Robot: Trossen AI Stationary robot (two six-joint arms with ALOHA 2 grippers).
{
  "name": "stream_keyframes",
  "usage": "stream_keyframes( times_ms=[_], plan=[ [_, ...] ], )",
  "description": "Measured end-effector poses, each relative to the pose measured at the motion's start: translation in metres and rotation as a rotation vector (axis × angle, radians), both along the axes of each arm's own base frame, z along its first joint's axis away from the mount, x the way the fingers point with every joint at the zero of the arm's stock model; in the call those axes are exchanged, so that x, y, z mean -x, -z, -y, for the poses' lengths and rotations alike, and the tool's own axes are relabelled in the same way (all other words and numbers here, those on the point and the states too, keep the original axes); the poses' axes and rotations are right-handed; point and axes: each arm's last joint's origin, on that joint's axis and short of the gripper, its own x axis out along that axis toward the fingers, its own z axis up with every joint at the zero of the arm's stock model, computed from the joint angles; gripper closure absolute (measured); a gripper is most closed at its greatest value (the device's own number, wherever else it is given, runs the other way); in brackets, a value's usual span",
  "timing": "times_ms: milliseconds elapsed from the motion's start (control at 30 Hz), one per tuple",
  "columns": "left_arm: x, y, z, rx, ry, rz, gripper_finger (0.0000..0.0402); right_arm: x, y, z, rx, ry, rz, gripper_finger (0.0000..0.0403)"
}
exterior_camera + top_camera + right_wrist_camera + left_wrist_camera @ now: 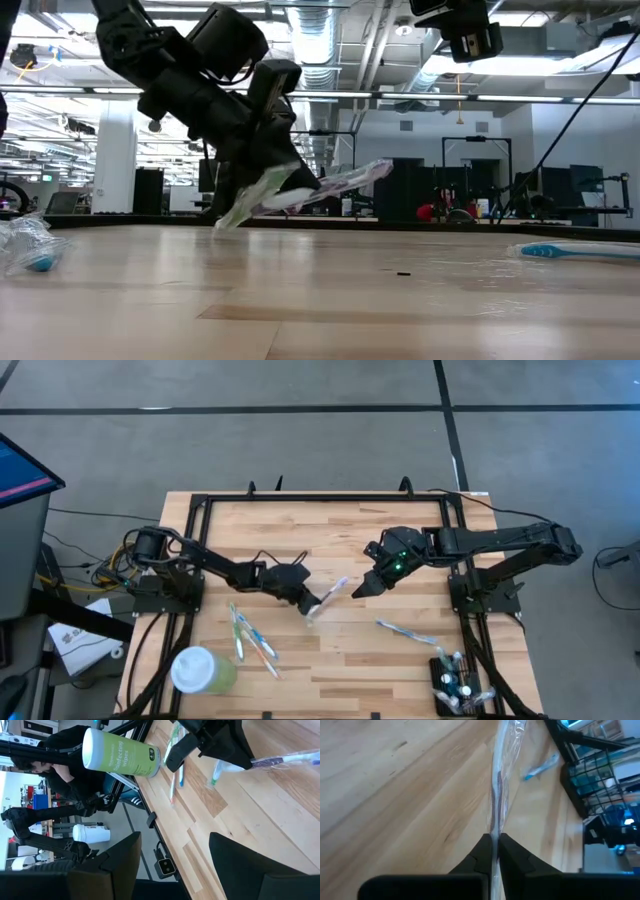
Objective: Pick & Place toothbrushing station
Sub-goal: Put the purple toothbrush into the black organizer
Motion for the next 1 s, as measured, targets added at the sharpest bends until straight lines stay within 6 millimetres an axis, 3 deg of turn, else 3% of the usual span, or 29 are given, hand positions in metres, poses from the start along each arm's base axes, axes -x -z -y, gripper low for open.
stream_keyframes(
  times_ms=[400, 1000],
  plan=[
    [0.0, 0.0, -0.013, -0.058, -0.038, -0.001, 0.0398, 0.0, 0.0, 0.0, -0.002, -0.001, 0.0, 0.0177],
    [0.001, 0.0, -0.003, -0.251, -0.164, 0.0, 0.0401, 0.0, 0.0, 0.0, 0.005, -0.007, -0.002, 0.0177]
  ],
)
